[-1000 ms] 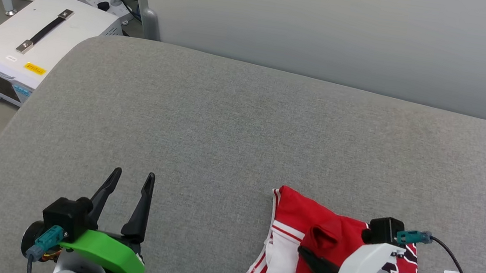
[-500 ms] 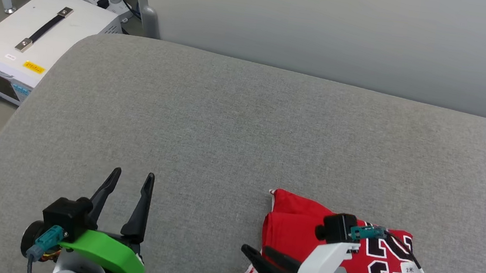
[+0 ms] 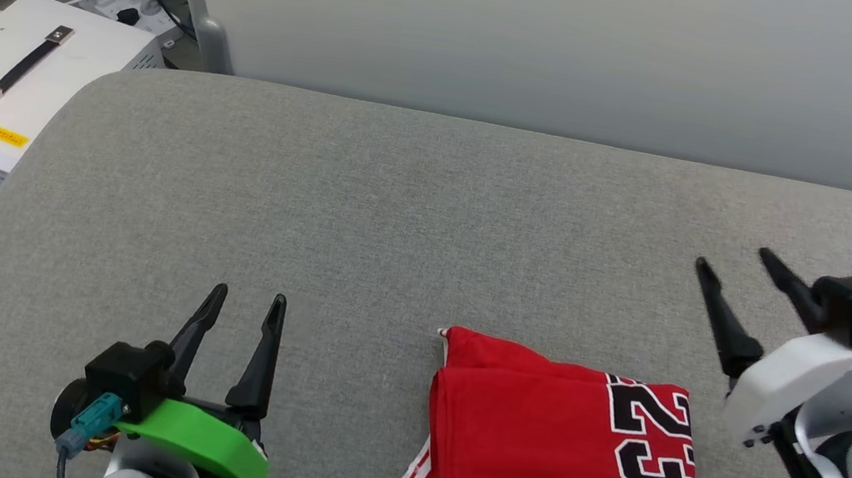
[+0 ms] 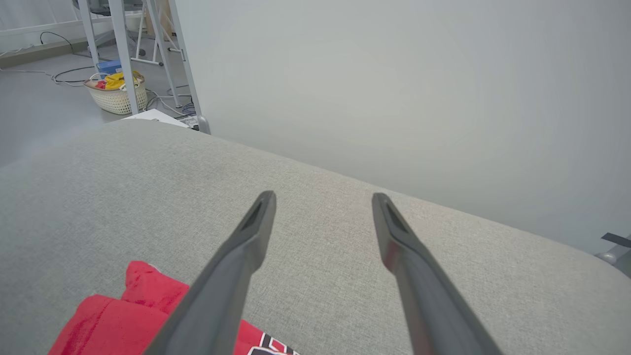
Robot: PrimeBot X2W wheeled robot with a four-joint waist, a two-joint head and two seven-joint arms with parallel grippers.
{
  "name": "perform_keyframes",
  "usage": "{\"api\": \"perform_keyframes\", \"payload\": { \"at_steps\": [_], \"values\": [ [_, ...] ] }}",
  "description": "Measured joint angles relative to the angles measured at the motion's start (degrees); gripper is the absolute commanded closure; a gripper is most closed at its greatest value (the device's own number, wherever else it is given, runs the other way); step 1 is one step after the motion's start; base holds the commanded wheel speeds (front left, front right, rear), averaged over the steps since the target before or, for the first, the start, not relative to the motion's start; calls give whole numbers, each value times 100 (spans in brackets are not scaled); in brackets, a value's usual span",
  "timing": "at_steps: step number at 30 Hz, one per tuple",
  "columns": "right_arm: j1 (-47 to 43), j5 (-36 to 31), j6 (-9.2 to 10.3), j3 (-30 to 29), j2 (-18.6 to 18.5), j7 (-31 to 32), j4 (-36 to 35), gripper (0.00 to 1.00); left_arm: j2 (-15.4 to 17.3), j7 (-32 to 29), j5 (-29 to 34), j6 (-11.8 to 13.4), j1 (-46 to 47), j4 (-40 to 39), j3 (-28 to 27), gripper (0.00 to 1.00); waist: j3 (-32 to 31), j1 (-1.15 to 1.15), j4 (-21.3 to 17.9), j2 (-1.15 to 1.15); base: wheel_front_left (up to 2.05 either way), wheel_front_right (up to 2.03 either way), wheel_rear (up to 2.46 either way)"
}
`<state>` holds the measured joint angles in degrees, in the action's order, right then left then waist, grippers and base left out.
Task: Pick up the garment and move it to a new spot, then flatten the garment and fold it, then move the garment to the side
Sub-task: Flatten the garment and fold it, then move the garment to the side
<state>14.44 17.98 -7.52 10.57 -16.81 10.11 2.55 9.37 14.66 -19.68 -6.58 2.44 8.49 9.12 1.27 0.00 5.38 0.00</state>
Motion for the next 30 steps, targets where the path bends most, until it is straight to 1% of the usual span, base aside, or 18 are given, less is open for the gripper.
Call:
{"api": "perform_keyframes", "payload": {
  "at_steps": [3,5,9,11,14,19,21,30],
  "values": [
    [-70,-240,0,-312,-209,-204,-194,0,-54,0,-23,-1,-3,-52,-24,0,13,0,-74,0,0,0,0],
    [-226,-248,0,-544,-232,-290,-342,0,-60,0,-21,-4,-4,-113,-29,0,30,0,-116,0,0,0,0],
    [-762,-325,0,-1020,-148,-464,-771,0,-118,0,-33,-24,-7,-186,-63,0,91,0,-164,0,0,0,0],
    [-1042,-388,0,-1311,-3,-627,-995,0,-149,0,-33,-25,-10,-192,-93,0,128,0,-188,0,0,0,0],
    [-1388,-555,0,-1508,143,-851,-1203,0,-183,0,-31,-30,-13,-198,-131,0,163,0,-206,0,0,0,0],
    [-1734,-646,0,-1671,573,-1163,-1452,0,-242,0,-11,-33,-26,-292,-203,0,187,0,-210,0,0,0,0],
    [-1802,-669,0,-1677,683,-1221,-1478,0,-261,0,-1,-33,-35,-326,-207,0,194,0,-215,0,0,0,0],
    [-1863,-715,0,-1637,725,-1223,-1455,0,-316,0,59,-52,-43,-358,-203,0,187,0,-172,0,0,0,0]
  ]
}}
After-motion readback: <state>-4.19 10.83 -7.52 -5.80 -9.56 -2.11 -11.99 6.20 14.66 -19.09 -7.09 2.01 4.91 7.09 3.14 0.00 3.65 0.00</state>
